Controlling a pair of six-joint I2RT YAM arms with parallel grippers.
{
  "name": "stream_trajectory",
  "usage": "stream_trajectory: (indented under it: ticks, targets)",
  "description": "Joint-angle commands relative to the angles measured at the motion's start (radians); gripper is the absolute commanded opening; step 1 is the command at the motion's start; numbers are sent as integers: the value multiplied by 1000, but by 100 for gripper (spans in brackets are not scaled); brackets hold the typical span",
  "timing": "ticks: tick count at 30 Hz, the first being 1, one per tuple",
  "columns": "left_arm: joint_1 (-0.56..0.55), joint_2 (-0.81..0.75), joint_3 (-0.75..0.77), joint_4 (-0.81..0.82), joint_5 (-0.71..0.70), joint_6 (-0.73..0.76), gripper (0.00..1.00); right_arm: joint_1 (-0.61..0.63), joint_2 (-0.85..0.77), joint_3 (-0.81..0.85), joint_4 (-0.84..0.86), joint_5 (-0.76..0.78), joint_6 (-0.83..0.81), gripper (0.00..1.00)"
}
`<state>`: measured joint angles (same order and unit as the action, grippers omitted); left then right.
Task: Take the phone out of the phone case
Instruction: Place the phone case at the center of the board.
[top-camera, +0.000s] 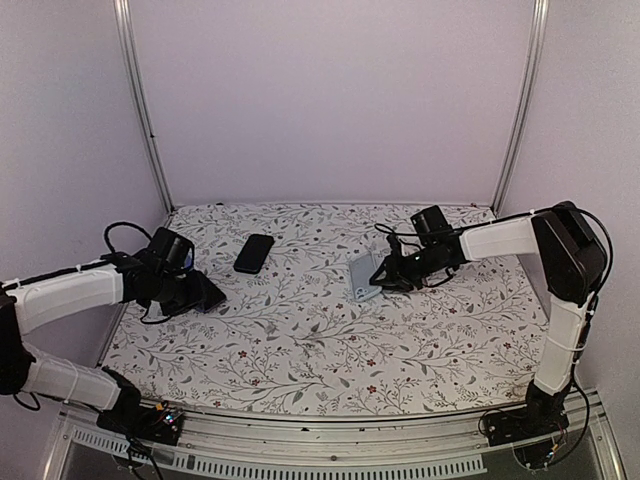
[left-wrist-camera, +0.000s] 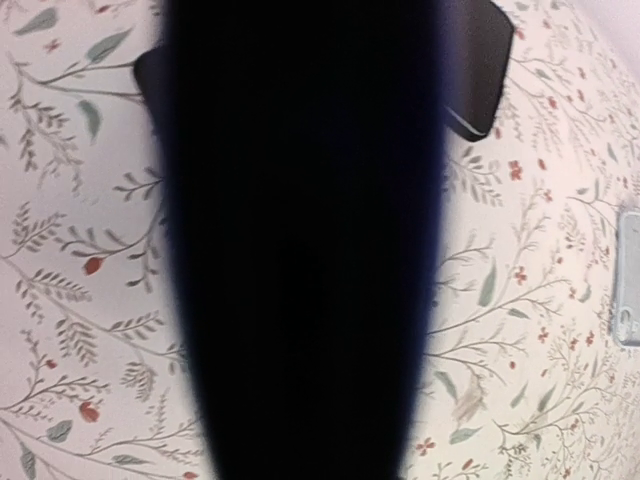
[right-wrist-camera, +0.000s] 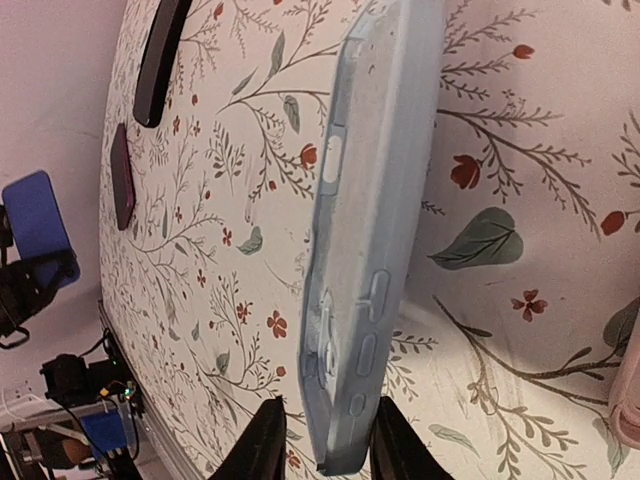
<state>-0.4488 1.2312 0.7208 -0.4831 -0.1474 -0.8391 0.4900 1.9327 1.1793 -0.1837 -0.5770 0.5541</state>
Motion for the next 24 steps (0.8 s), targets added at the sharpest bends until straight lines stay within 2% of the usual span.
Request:
stream_trajectory:
  ticks: [1, 7, 11, 16, 24]
  targets:
    - [61, -88, -61, -79, -101, -70, 0, -15, -2, -17, 32, 18, -40, 39]
    - [134, -95, -112, -135, -121, -77, 0, -20, -48, -14, -12, 112, -92, 65]
    - [176, -61, -111, -155, -121, -67, 0, -19, -93, -12, -42, 193, -128, 79]
    - [199, -36, -127, -158, -119, -85, 1, -14, -148, -17, -34, 221, -163, 87]
    - [205, 53, -114, -190, -92, -95, 3, 3, -173, -20, 53, 181, -183, 89]
